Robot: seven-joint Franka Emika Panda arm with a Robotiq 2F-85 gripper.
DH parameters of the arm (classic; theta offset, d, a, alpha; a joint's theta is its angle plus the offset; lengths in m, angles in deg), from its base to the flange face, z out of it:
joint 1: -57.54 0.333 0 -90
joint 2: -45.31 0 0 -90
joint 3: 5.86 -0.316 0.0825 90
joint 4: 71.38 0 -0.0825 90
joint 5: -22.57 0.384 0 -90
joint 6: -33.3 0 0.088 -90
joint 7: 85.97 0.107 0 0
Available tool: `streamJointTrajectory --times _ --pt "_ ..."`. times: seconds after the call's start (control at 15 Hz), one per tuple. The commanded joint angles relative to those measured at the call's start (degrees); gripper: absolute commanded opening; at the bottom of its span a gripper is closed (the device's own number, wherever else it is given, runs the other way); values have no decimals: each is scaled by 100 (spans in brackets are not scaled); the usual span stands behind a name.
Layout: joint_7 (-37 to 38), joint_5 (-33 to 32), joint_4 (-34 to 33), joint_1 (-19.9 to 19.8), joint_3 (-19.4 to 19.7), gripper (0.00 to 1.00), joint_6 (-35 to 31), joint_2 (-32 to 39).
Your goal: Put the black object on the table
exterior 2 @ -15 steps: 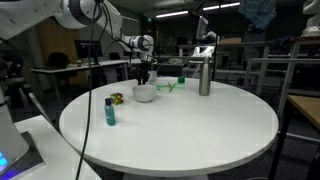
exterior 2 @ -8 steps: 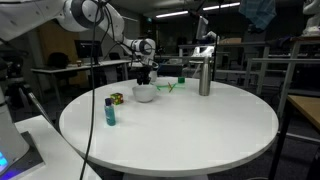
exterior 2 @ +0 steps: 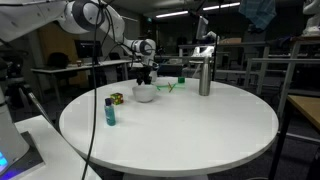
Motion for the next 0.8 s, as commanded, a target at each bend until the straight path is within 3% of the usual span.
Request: streamJointTrajectory --times 0.0,0.73 --pt "-96 29 -429 -56 -44 100 259 160" --pt "335 155 -635 -190 85 100 1487 -758"
